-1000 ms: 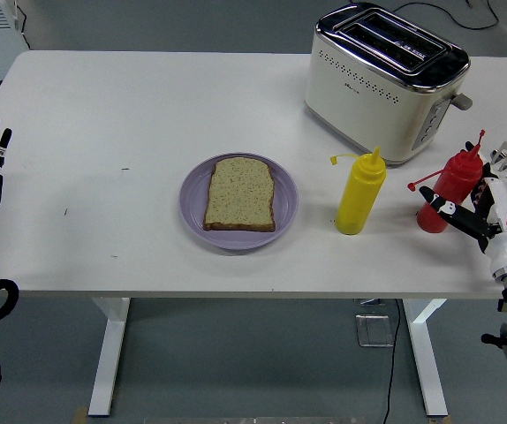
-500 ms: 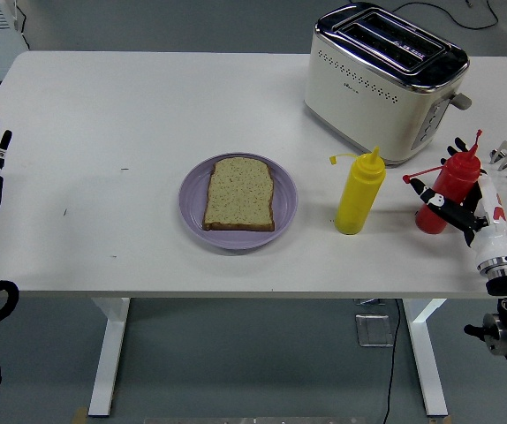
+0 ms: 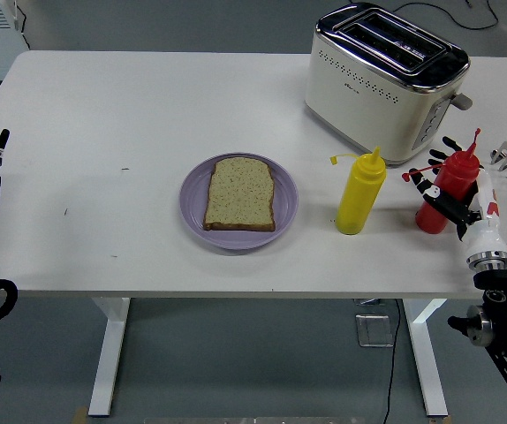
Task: Pick up the cup,pour liquid into bread,place the cup on the desk
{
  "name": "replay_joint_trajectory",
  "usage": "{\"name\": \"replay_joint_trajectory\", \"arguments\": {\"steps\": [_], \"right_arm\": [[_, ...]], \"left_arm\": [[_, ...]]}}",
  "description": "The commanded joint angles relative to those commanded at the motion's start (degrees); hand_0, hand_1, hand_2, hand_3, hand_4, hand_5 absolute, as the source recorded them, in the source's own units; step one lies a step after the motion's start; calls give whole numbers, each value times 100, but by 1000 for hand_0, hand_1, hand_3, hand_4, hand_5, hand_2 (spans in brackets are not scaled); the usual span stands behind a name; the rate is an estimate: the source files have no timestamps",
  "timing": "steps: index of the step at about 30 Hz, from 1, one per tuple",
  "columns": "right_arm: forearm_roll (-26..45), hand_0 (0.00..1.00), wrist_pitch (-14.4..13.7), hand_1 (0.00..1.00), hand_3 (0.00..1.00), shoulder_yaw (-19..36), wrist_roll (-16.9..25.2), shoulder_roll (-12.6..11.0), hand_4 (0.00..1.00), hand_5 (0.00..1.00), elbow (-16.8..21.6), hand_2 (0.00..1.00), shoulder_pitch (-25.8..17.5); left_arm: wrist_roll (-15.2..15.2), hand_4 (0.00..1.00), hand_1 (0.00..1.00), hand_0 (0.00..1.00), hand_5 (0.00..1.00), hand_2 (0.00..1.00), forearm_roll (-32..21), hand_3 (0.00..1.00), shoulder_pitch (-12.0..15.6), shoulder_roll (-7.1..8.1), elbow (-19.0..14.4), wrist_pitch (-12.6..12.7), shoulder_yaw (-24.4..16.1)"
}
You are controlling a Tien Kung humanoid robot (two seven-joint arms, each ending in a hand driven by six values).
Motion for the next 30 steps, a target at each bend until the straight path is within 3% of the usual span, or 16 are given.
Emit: {"name": "replay_joint_trajectory", "arguments": {"steps": [3,4,9,10,15,16,19,21,22,30], "right_arm": [[278,674,-45,600,696,-71,139,33,863,198,-67,584,55],[314,536,-50,481,563,-77,156,36,774,118,-74,478,61],[719,536,-102,481,563,-110,360,73,774,118,-148,478,141],[819,400,-117,340,454,-125,412,80,650,72,-169,417,161],[1253,400,-112,340,454,-225,598,96,650,72,-259,417,263],[1323,301,-96,270,432,-241,618,103,567,99,-274,363,285],[1422,301,-84,270,432,-255,638,113,567,99,-292,363,312],[1510,301,-83,270,432,-258,631,121,567,99,-300,363,330],[1537,243,-88,206,425,-254,609,122,491,140,-297,328,335],[1546,211,-160,163,425,-71,396,88,459,157,-126,320,299]], "left_arm": [[-1,504,751,793,988,750,0,712,-3,-1,1,0,-3],[-2,504,751,793,989,750,0,711,-4,-1,1,0,-3],[-3,504,751,793,989,750,0,711,-4,-1,4,1,-9],[-3,505,751,793,989,751,0,712,-3,-1,5,1,-10],[-4,505,751,793,989,751,0,712,1,-5,8,1,-12],[-4,505,752,794,989,751,0,712,2,-6,9,2,-12],[-3,505,752,794,989,751,0,712,2,-7,8,2,-12],[-3,505,752,794,989,751,0,712,4,-8,8,2,-15],[-4,505,752,794,989,752,-1,712,4,-8,8,3,-15],[-6,507,752,795,989,752,-3,711,-1,-7,3,5,-22]]}}
